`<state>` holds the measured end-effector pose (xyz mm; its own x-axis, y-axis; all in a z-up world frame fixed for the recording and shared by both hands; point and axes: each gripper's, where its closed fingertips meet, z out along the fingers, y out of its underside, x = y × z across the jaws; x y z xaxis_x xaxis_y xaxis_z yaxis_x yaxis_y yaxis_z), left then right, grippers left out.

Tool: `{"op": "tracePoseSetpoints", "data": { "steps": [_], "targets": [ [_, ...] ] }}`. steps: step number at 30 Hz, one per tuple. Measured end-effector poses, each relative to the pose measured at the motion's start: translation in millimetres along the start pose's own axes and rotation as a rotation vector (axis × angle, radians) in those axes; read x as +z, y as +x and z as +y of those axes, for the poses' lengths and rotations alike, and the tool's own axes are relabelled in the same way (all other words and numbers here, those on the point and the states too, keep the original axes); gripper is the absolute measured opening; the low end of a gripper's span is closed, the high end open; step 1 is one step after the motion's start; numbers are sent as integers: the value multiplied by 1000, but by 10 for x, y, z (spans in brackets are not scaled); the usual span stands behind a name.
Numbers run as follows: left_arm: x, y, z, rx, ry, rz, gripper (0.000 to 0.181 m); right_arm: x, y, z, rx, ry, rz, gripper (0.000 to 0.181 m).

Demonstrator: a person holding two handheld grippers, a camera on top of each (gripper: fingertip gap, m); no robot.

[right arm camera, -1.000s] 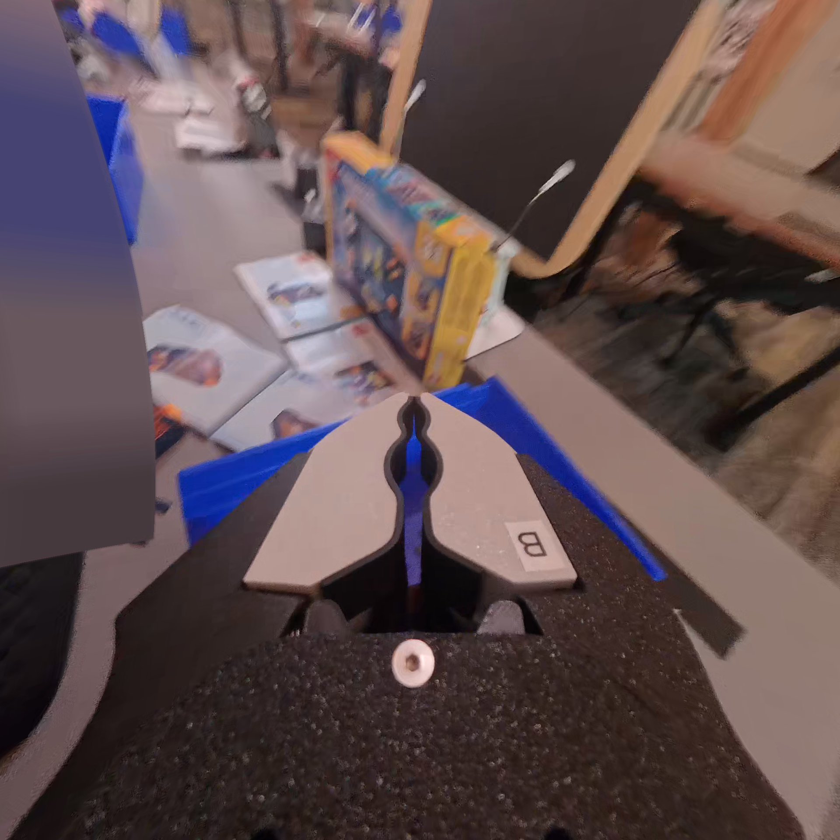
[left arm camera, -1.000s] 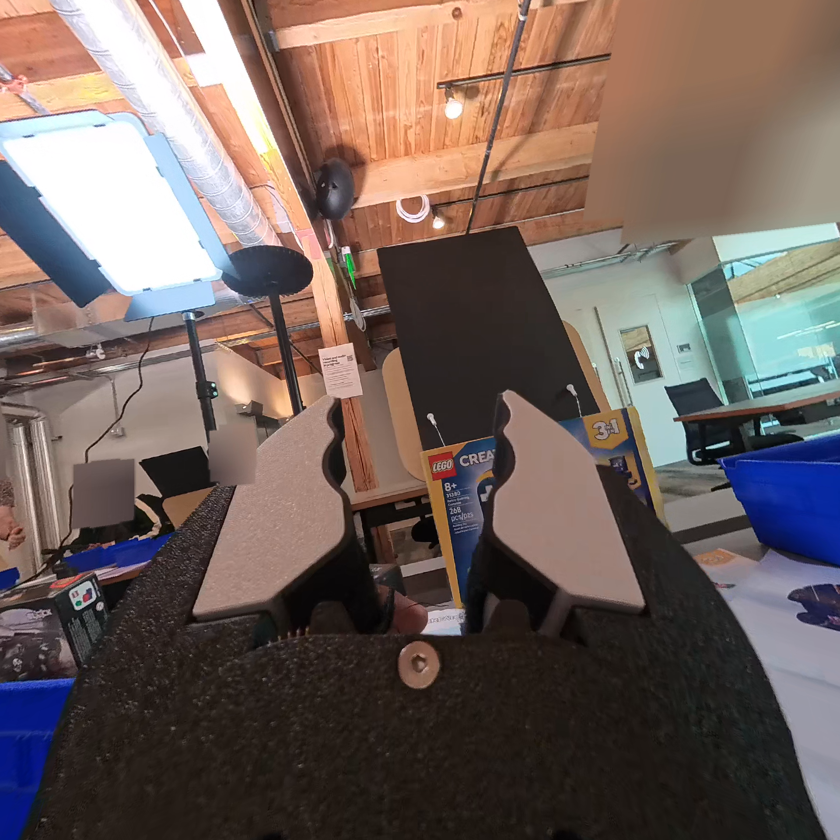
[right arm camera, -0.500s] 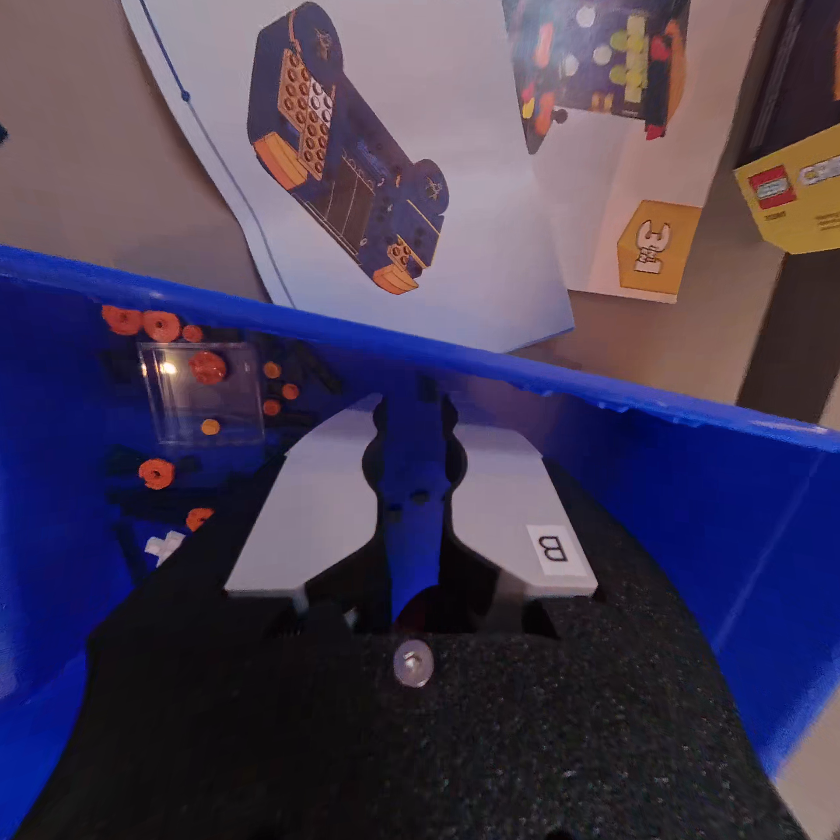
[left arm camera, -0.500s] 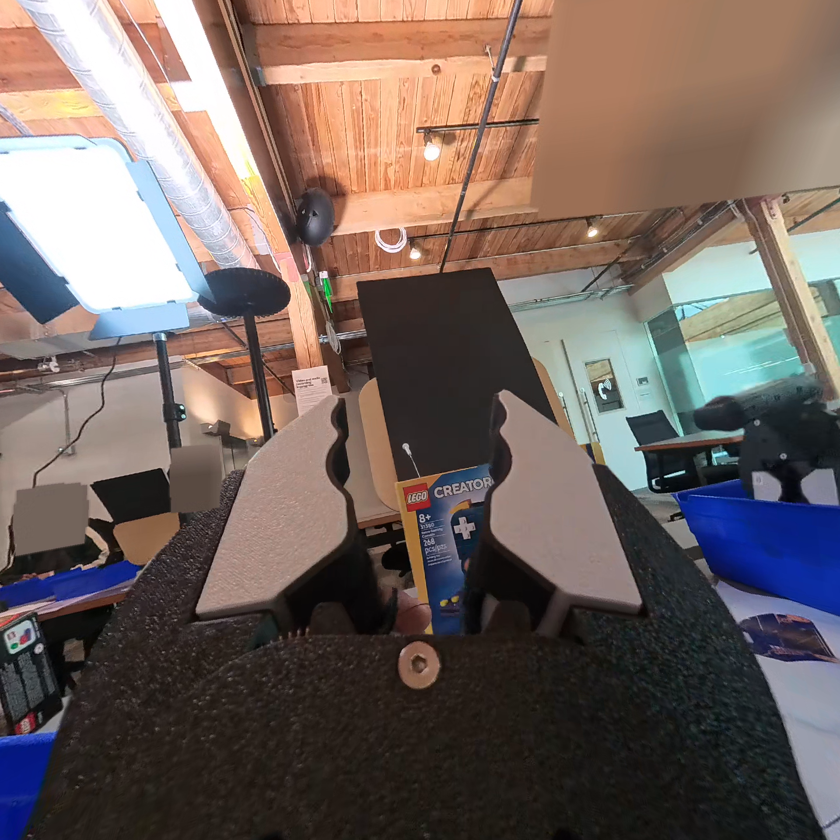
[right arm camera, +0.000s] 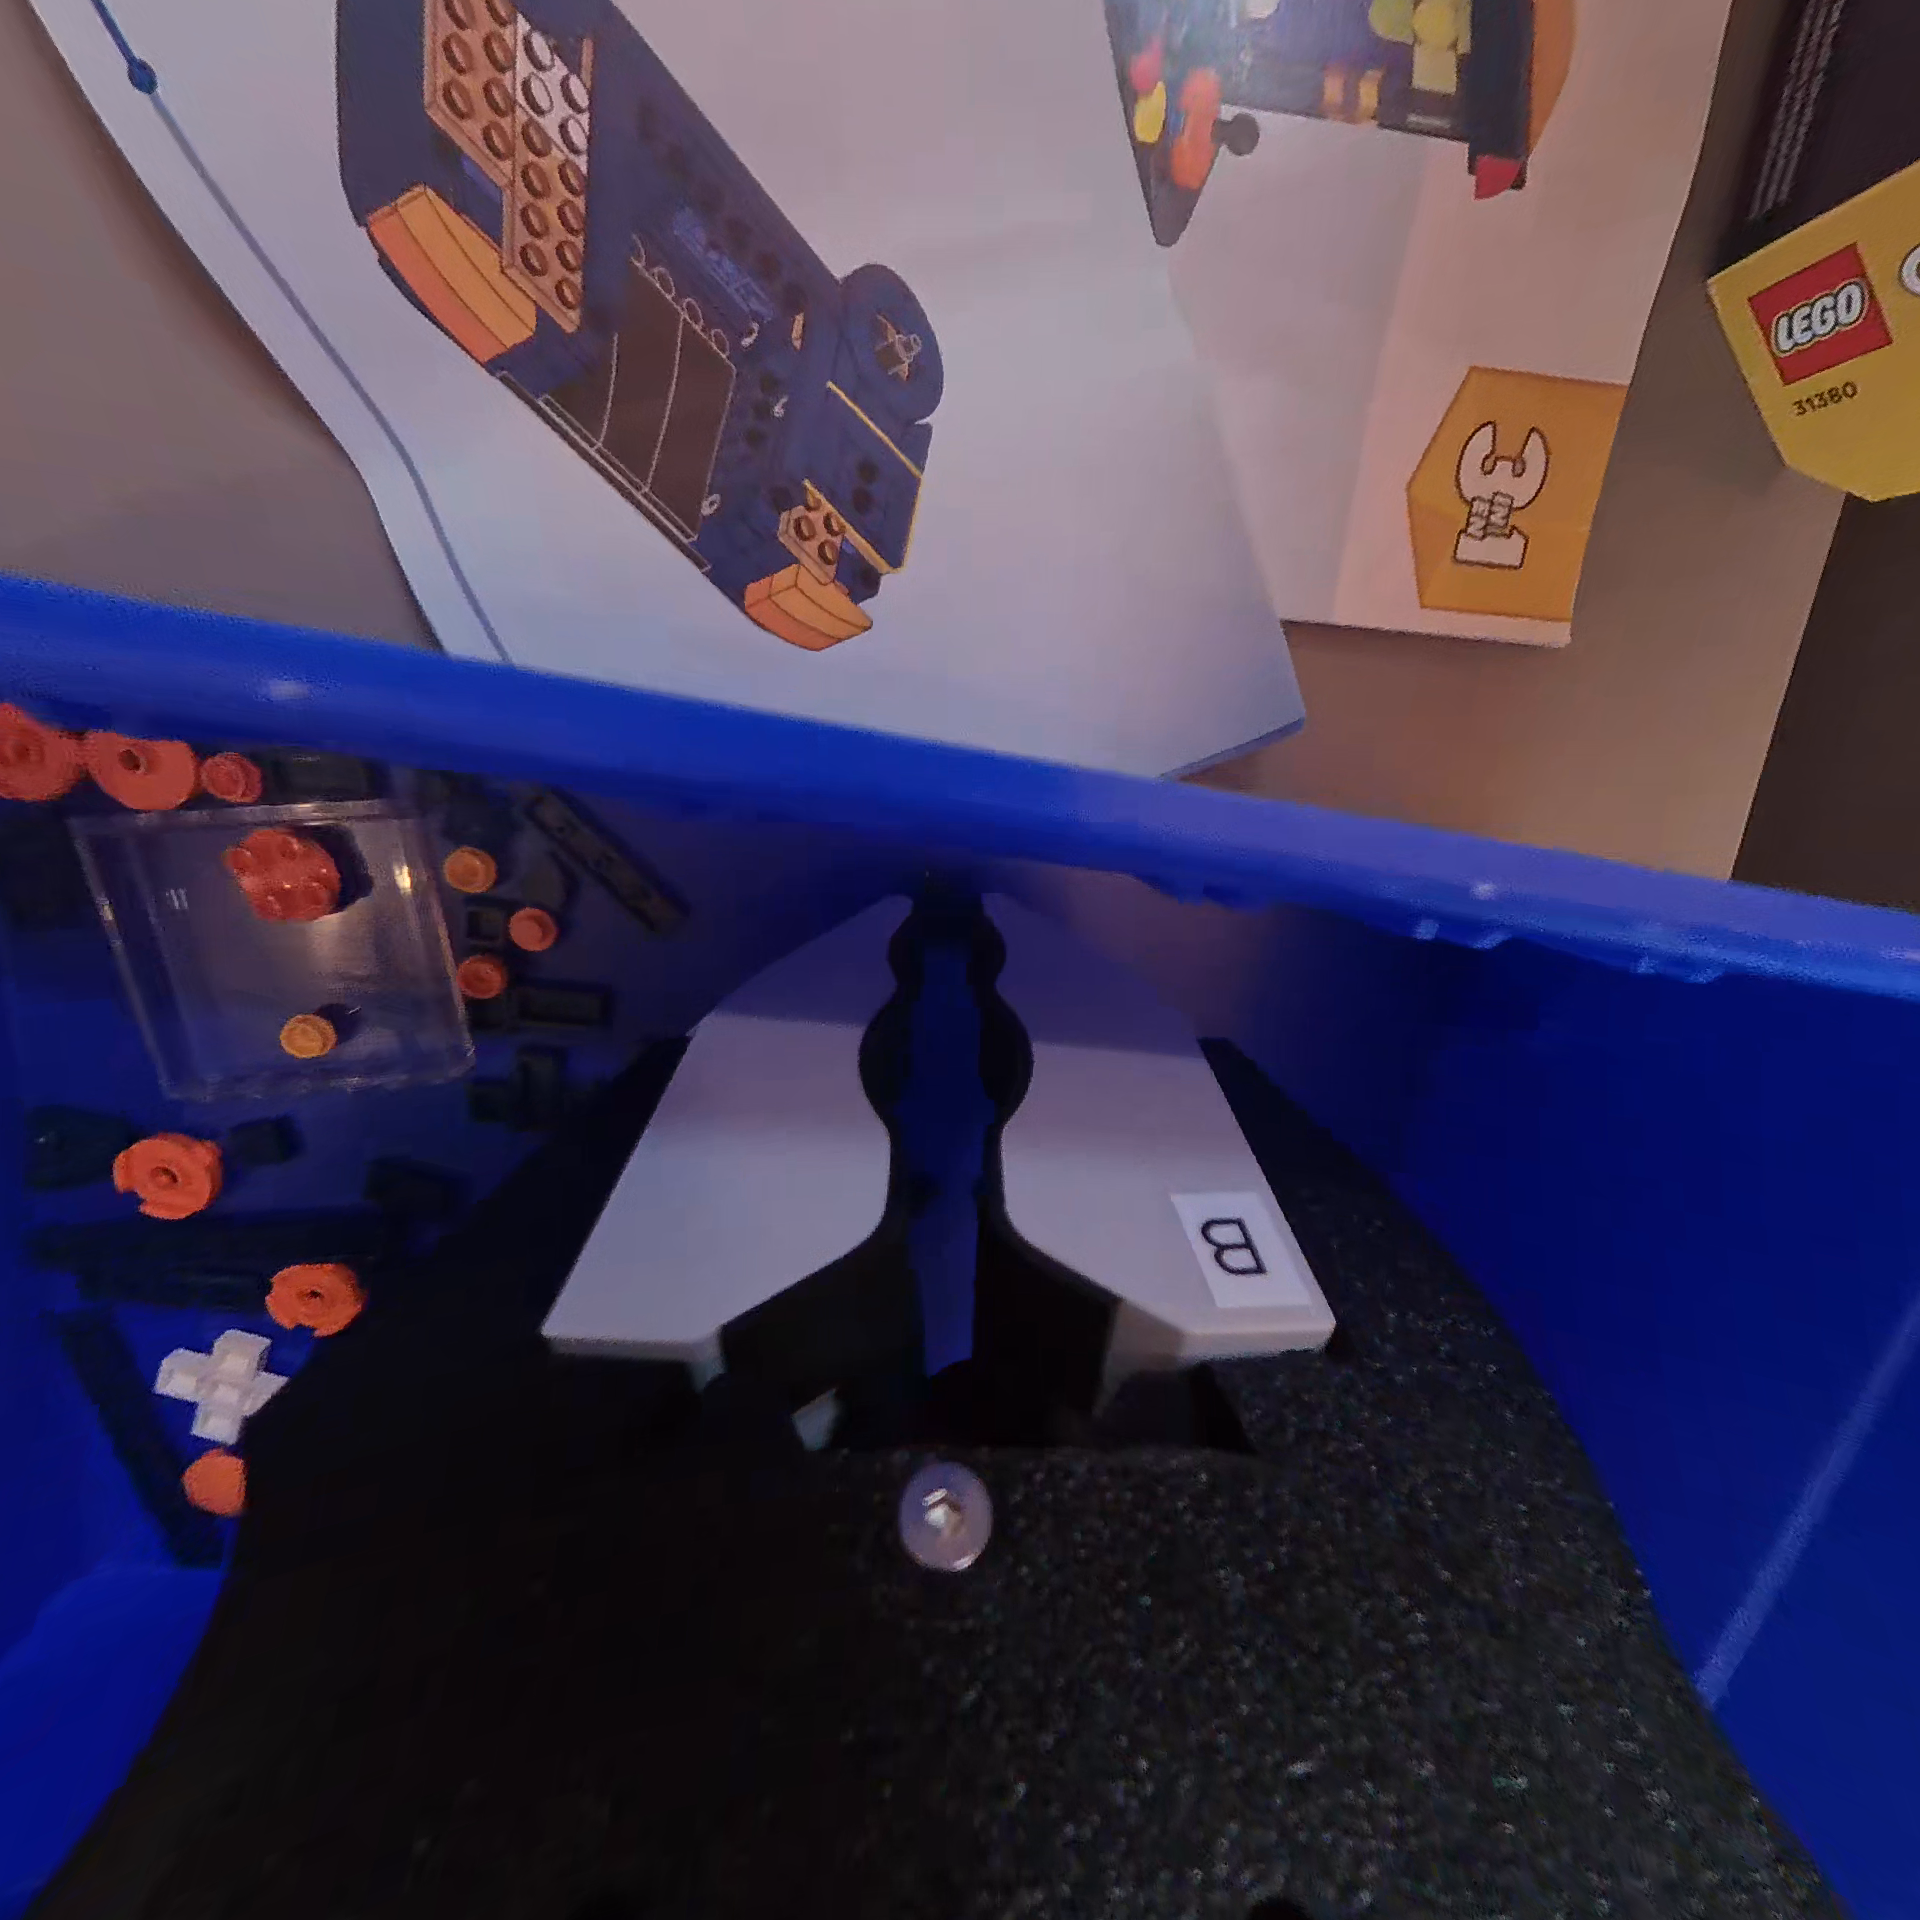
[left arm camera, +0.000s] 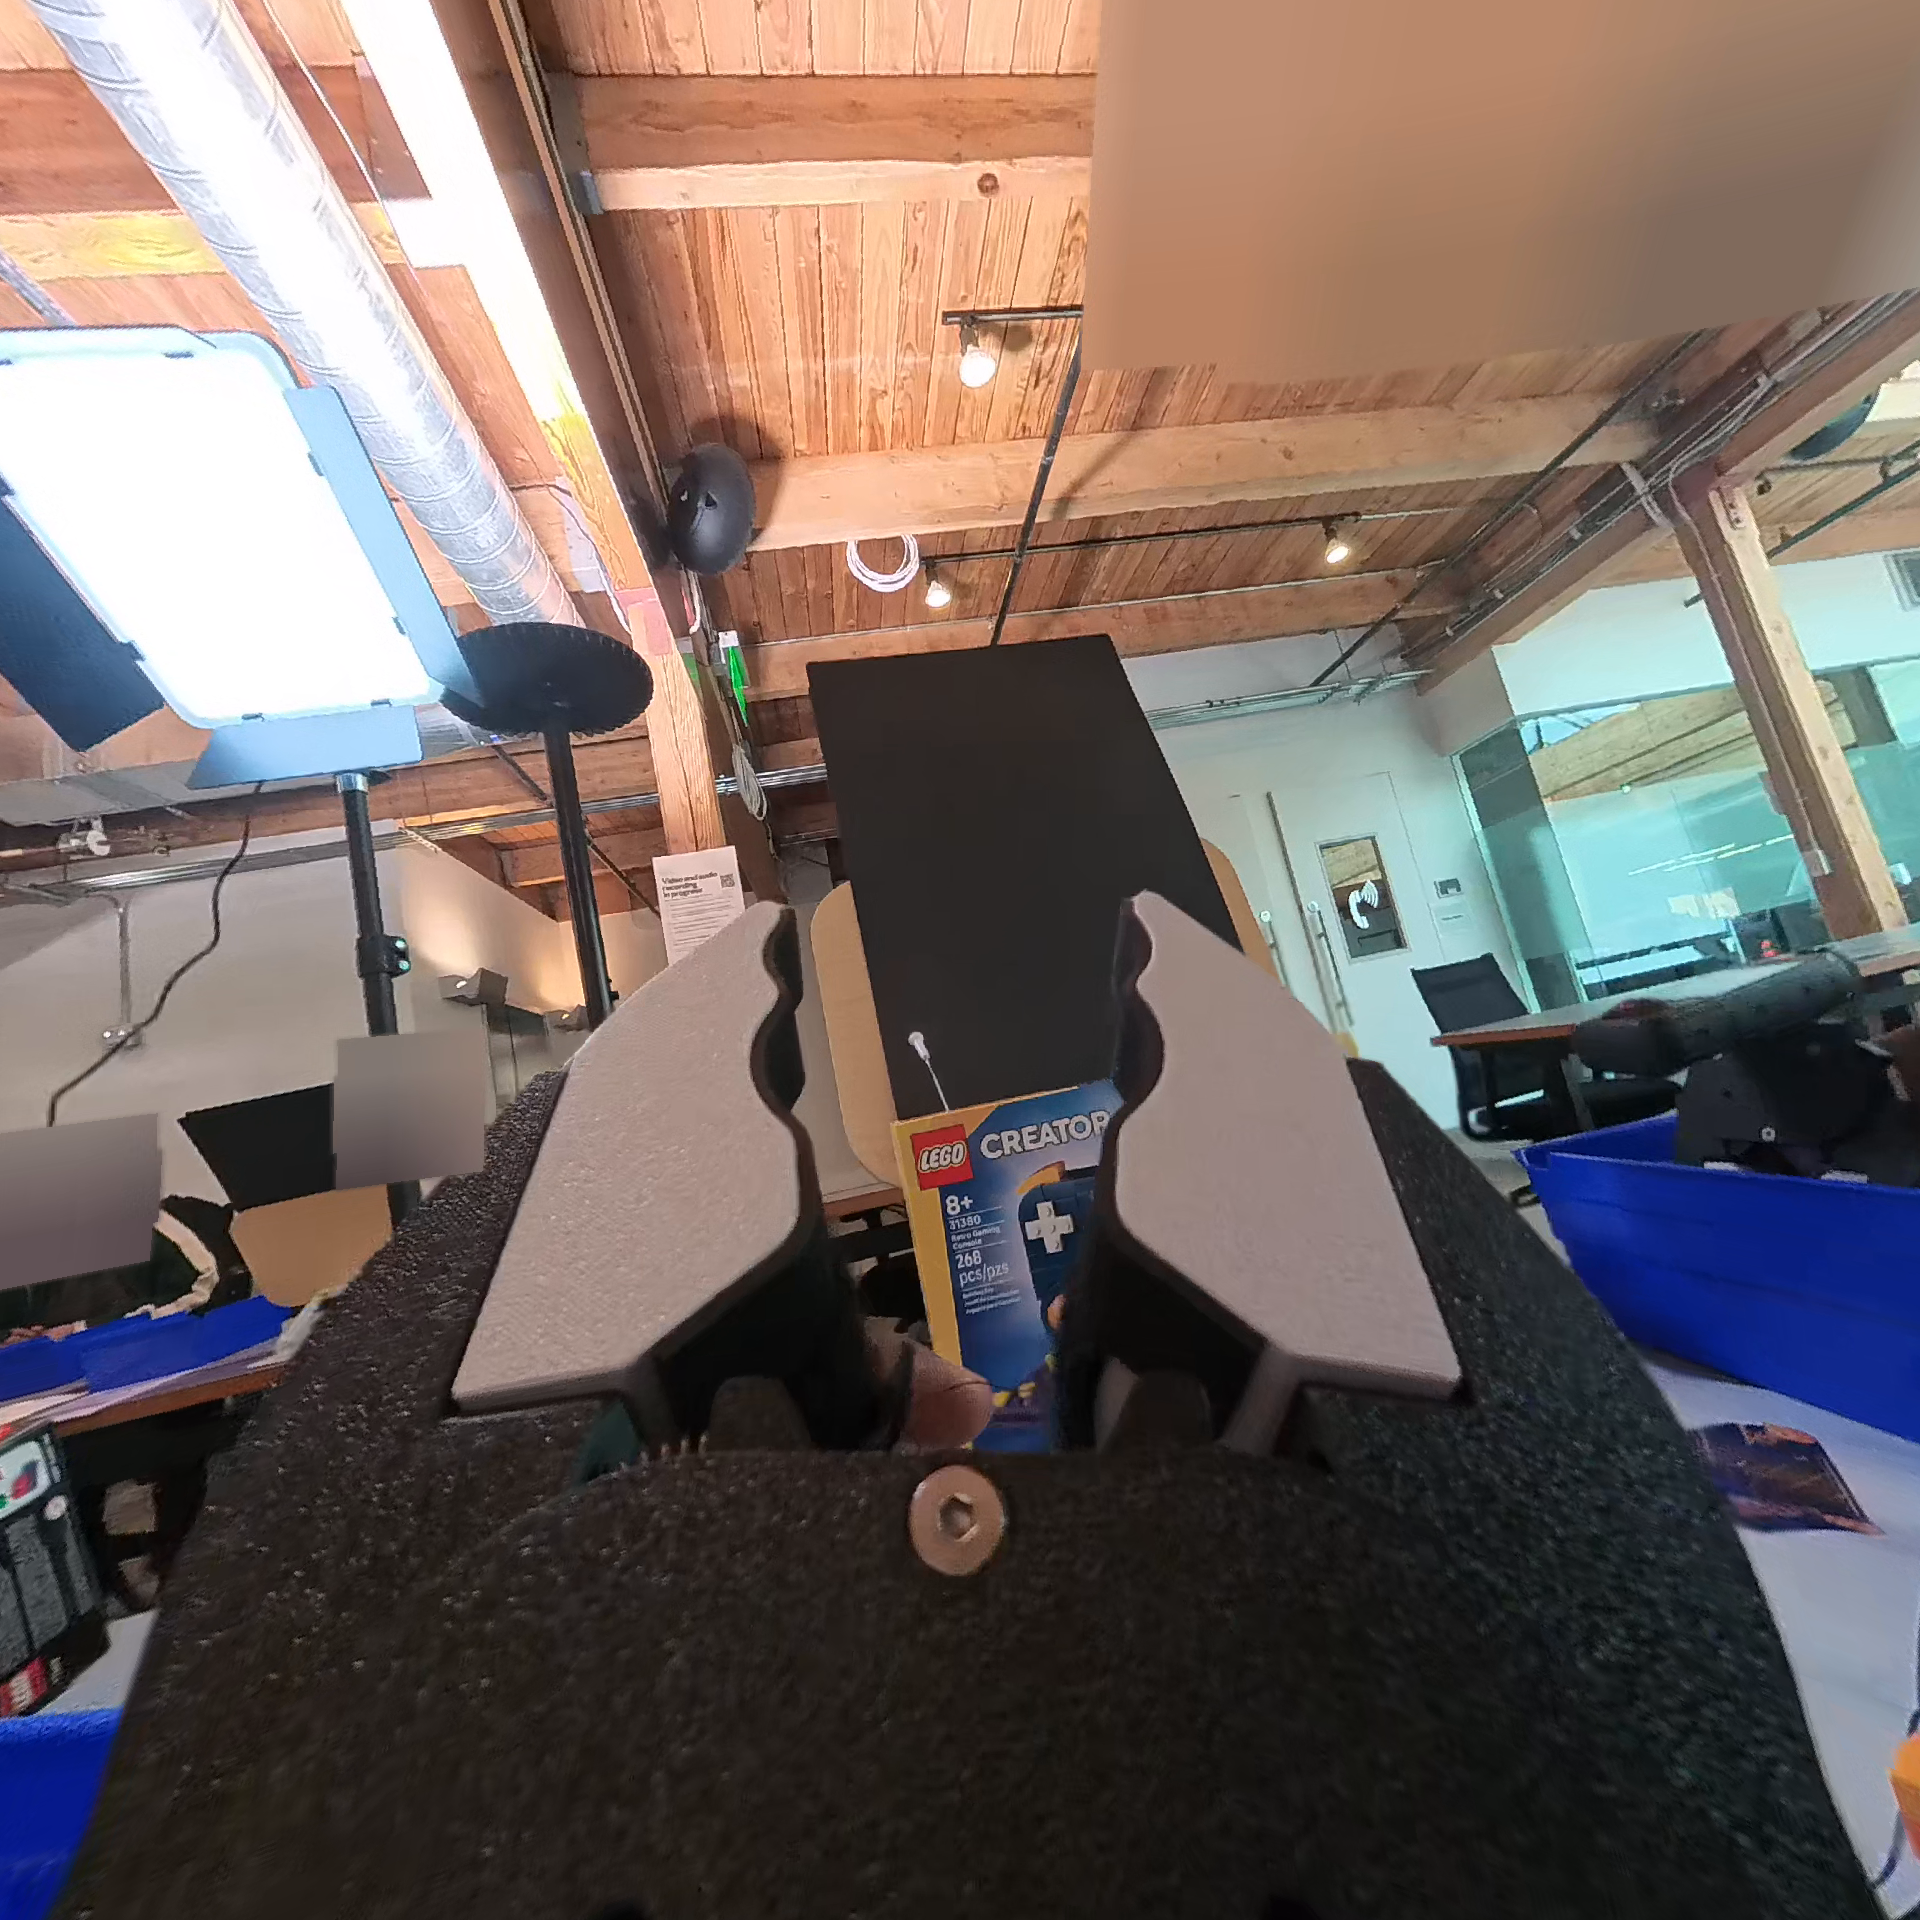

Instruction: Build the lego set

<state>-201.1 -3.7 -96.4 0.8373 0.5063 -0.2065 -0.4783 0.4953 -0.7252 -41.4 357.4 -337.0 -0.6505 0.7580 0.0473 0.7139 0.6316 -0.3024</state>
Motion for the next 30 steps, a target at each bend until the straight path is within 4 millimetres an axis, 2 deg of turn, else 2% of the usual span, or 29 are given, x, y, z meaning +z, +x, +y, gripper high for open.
{"op": "tracePoseSetpoints", "data": {
  "steps": [3, 6, 8, 11, 14, 17, 19, 21, 23, 25, 27, 30],
  "targets": [
    [25, -40, -85, -5, 6, 21, 56, -103, -30, 57, 38, -29, 53, 8],
    [58, -95, -117, 29, -29, 102, 54, -390, -66, 60, 109, -2, 160, 7],
    [55, -177, -23, 65, -84, 174, 53, -670, -139, -2, 162, 53, 236, 7],
    [1, -467, 281, 21, -194, 218, 52, -1142, -330, -213, 224, 180, 341, 7],
    [-114, -709, 501, -118, -236, 249, 52, -1600, -605, -575, 226, 323, 433, 7],
    [-284, -753, 639, -222, -291, 321, 50, -1897, -1035, -1213, 150, 524, 414, 7],
    [-315, -796, 615, -240, -275, 316, 50, -1921, -1363, -1716, 75, 636, 339, 7],
    [-308, -869, 553, -287, -219, 276, 47, -1783, -1665, -2207, -12, 693, 259, 7],
    [-316, -916, 576, -340, -222, 255, 48, -1467, -1932, -2665, -84, 700, 165, 7],
    [-316, -962, 606, -355, -226, 226, 48, -992, -2157, -3055, -132, 655, 57, 6],
    [-330, -979, 624, -340, -226, 213, 47, -435, -2293, -3330, -176, 554, -16, 7],
    [-351, -1041, 660, -301, -241, 186, 47, 284, -2271, -3590, -206, 387, -2, 7]
  ]
}}
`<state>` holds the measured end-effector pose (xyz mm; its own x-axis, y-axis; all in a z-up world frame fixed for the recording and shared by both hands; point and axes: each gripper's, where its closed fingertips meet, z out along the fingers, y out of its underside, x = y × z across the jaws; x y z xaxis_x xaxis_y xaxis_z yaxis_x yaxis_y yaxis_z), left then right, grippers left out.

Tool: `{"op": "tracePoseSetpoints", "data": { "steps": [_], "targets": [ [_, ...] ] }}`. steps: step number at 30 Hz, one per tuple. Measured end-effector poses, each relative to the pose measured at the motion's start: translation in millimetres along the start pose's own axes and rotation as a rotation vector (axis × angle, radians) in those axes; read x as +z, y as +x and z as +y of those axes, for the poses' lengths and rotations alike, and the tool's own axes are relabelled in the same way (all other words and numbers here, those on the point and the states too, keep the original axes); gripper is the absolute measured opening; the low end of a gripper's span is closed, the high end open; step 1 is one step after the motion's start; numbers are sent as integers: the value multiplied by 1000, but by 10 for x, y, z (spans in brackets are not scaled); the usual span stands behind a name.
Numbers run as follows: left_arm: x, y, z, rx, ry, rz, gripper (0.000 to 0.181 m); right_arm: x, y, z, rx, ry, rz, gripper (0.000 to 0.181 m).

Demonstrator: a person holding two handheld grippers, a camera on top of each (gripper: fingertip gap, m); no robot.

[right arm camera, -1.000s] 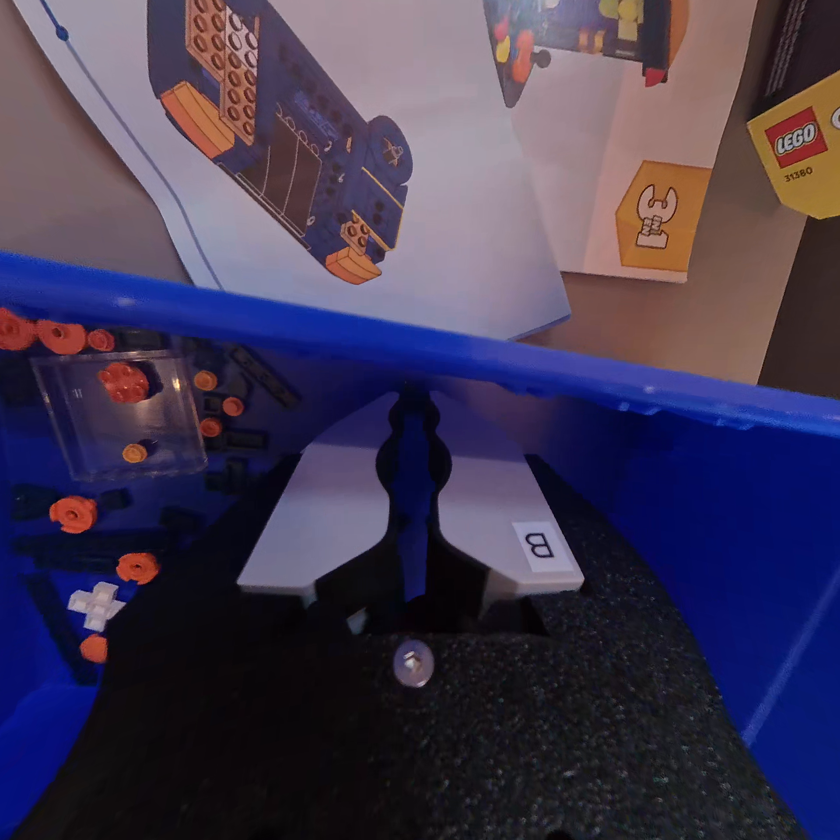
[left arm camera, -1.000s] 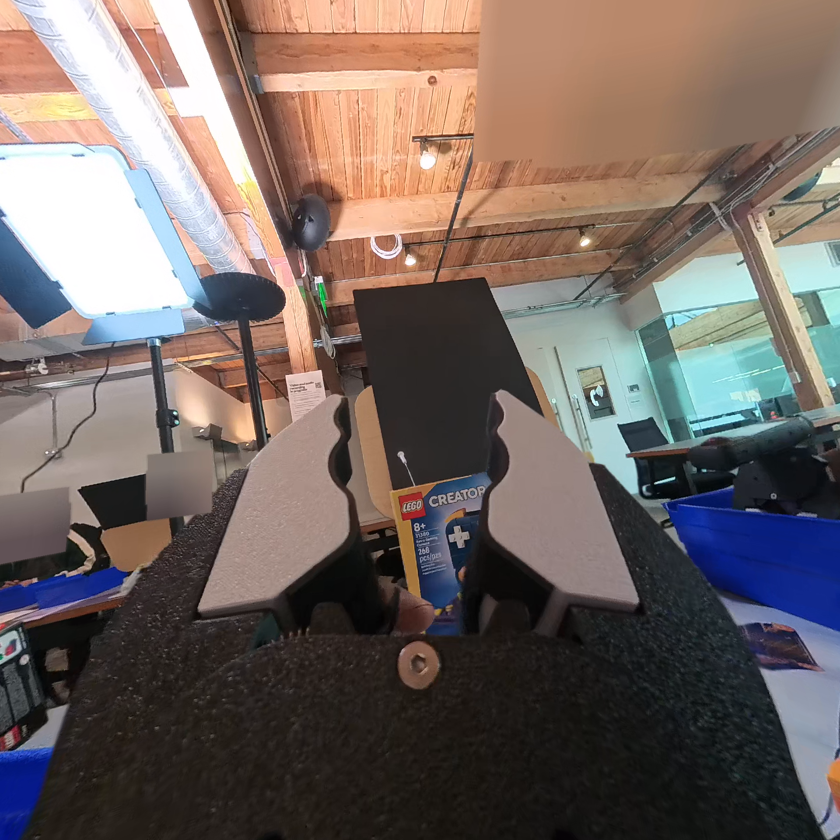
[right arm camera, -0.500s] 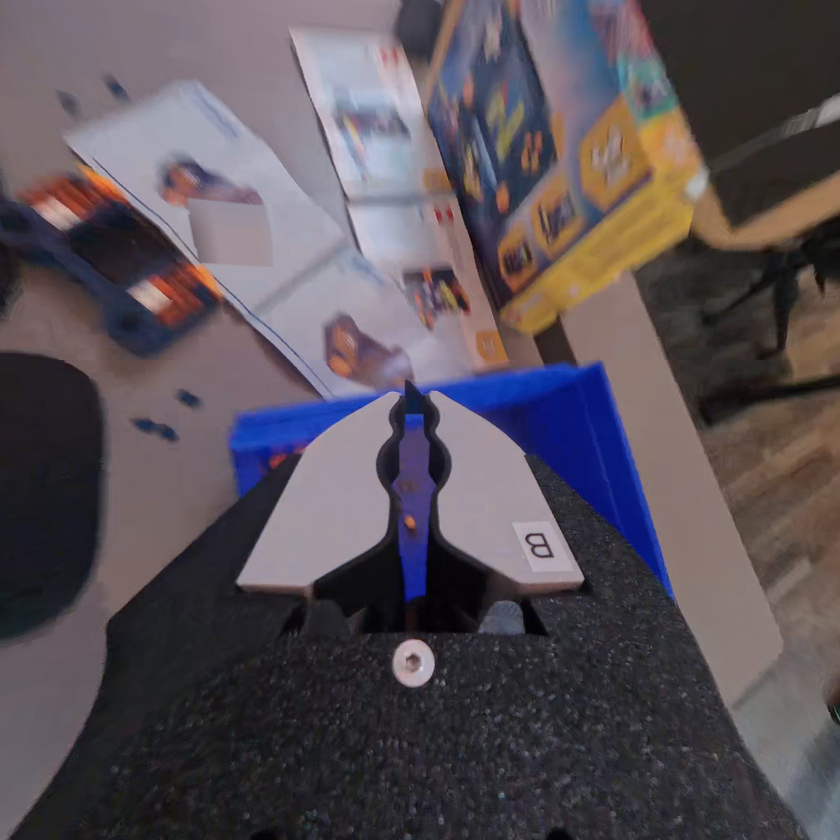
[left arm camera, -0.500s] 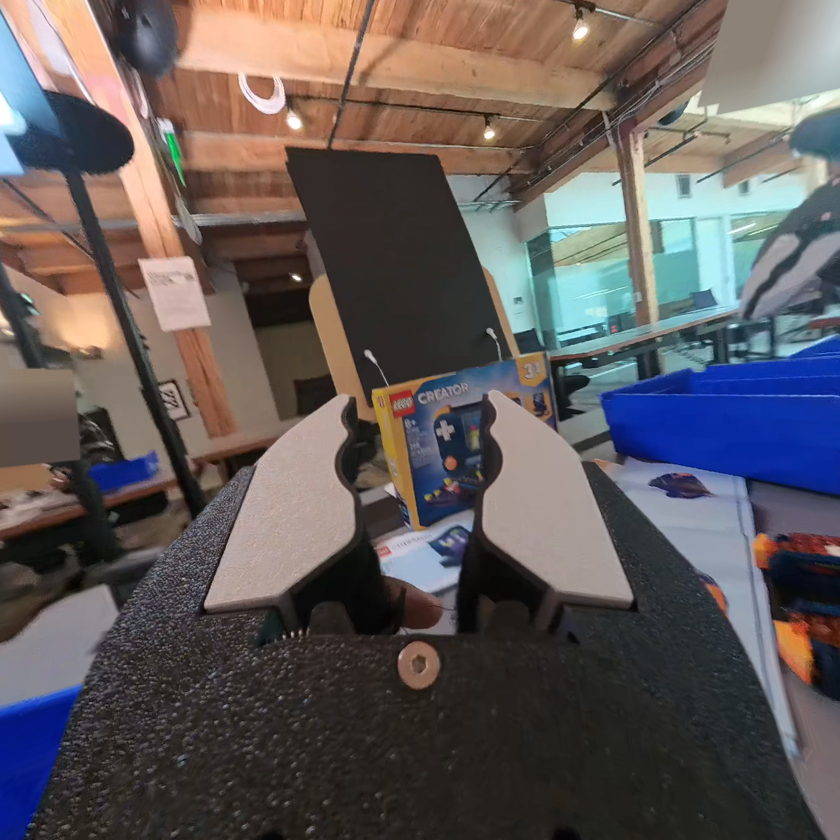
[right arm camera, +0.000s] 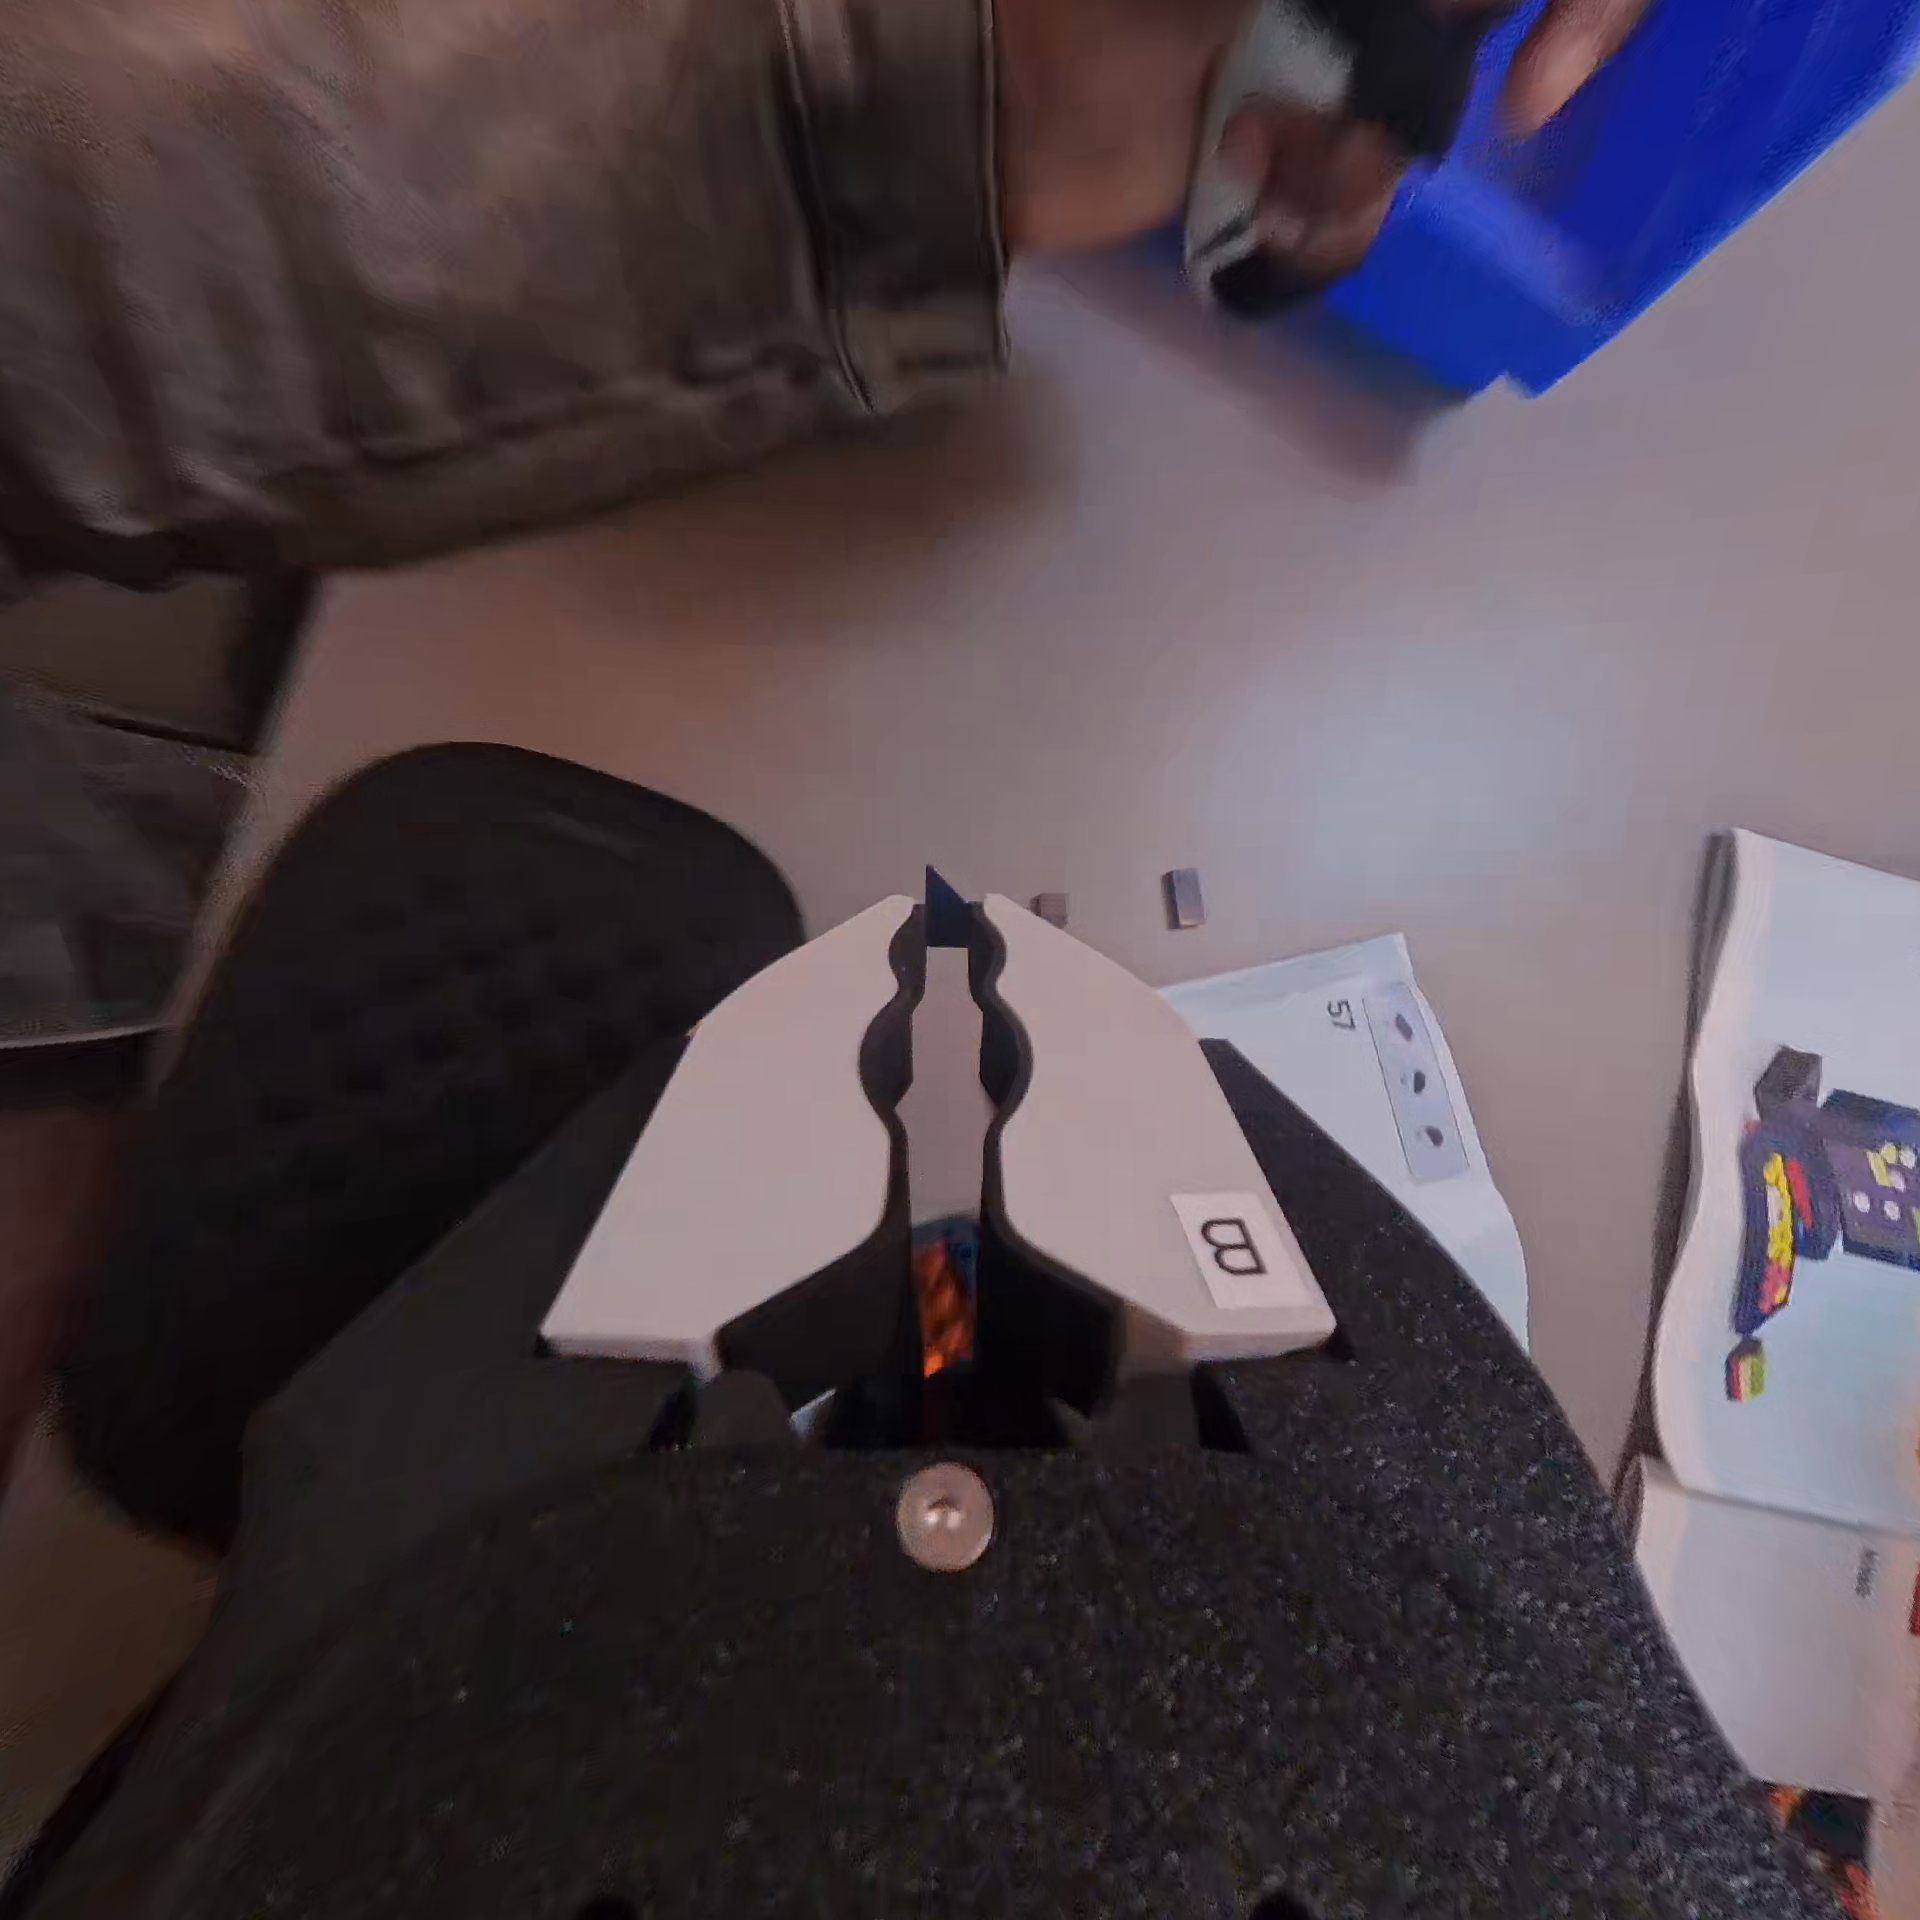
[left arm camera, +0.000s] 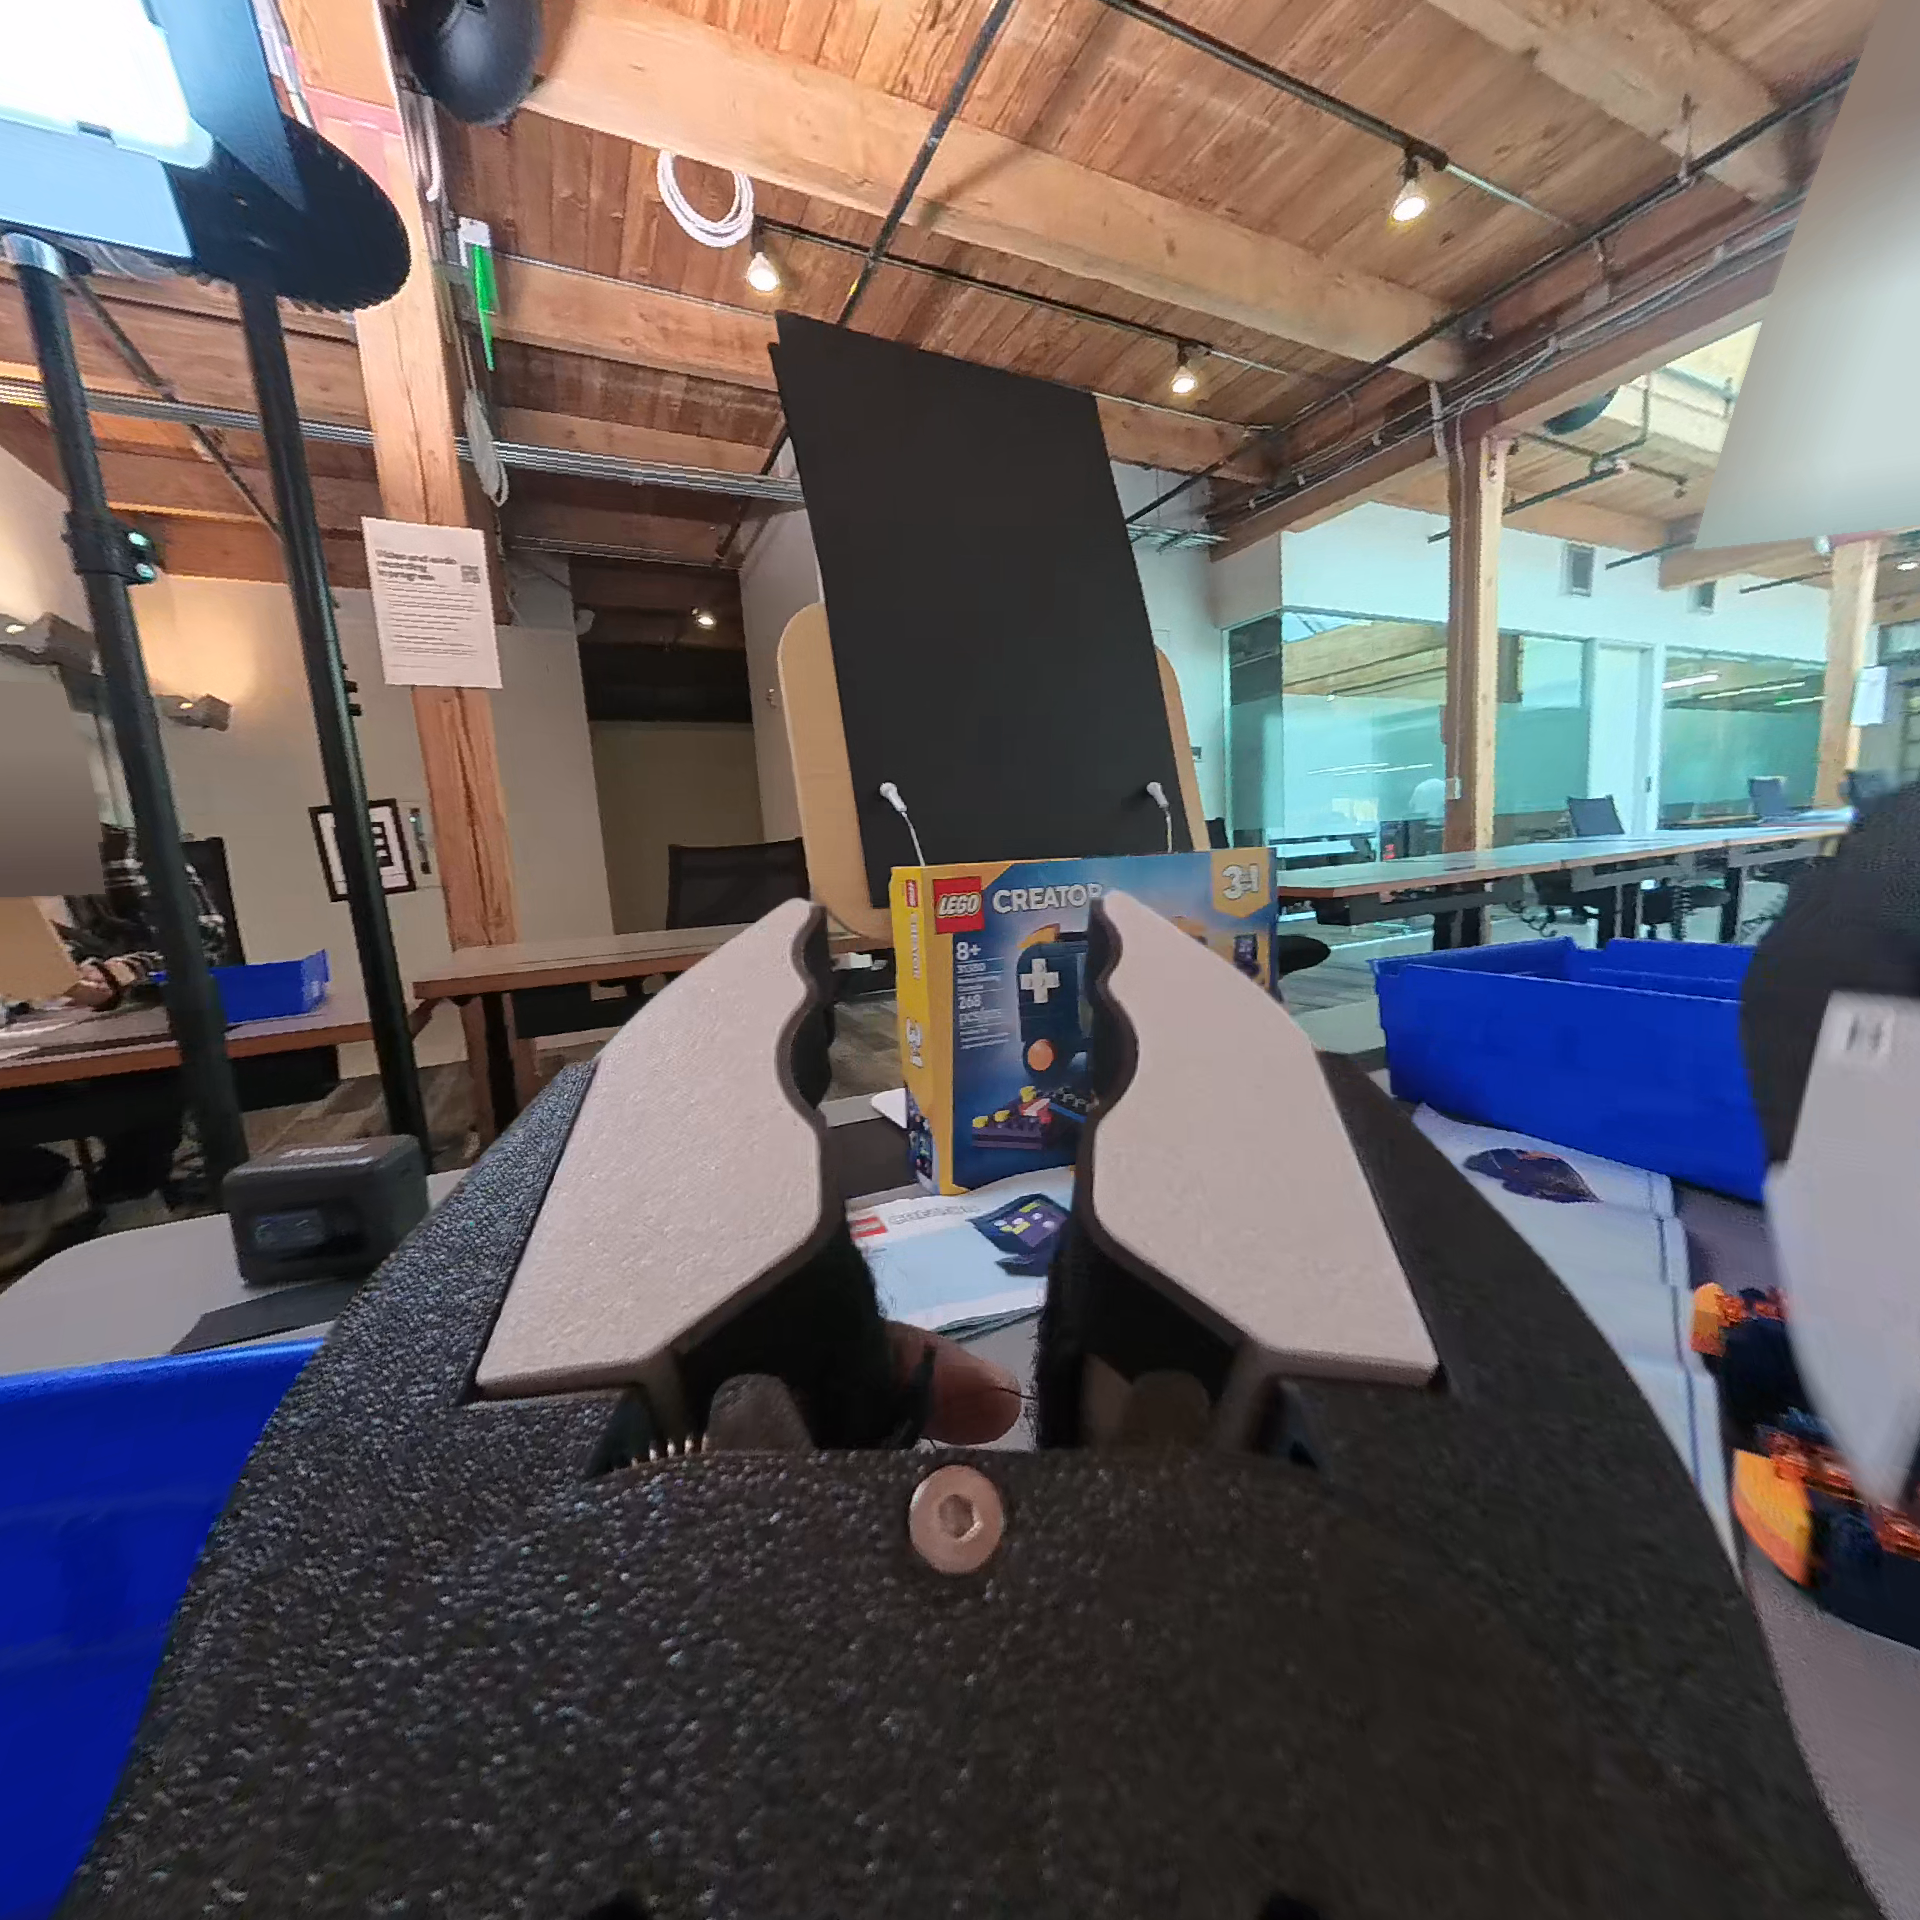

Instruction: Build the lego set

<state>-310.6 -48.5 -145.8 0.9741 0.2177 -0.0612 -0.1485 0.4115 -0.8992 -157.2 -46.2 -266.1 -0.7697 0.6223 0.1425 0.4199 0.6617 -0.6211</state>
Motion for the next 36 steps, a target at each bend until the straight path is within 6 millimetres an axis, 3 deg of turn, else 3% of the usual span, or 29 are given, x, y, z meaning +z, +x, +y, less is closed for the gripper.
{"op": "tracePoseSetpoints", "data": {
  "steps": [2, 4, 8, 14, 24, 28, 32, 36],
  "targets": [
    [-35, -60, -51, -3, 23, -28, 46, 353, 98, 79, -34, -109, 37, 7],
    [-85, -141, -117, -18, 60, -64, 46, 573, 166, 117, -45, -159, 42, 7],
    [-182, -280, -232, -82, 122, -112, 46, 740, 242, 130, -48, -184, 41, 7],
    [-198, -299, -247, -117, 128, -108, 46, 774, 229, 173, -58, -206, 20, 12],
    [-153, -243, -97, -25, 30, -92, 44, 473, 281, 105, 35, -76, -43, 20],
    [-155, -244, -92, -37, 32, -86, 43, 390, 232, 138, 29, -47, -94, 8],
    [-126, -203, -43, -12, 1, -71, 43, 491, 33, 192, -146, -73, -135, 7],
    [-83, -98, 8, 0, -27, -16, 42, 642, 0, 224, -236, -107, -141, 14]
  ]
}}
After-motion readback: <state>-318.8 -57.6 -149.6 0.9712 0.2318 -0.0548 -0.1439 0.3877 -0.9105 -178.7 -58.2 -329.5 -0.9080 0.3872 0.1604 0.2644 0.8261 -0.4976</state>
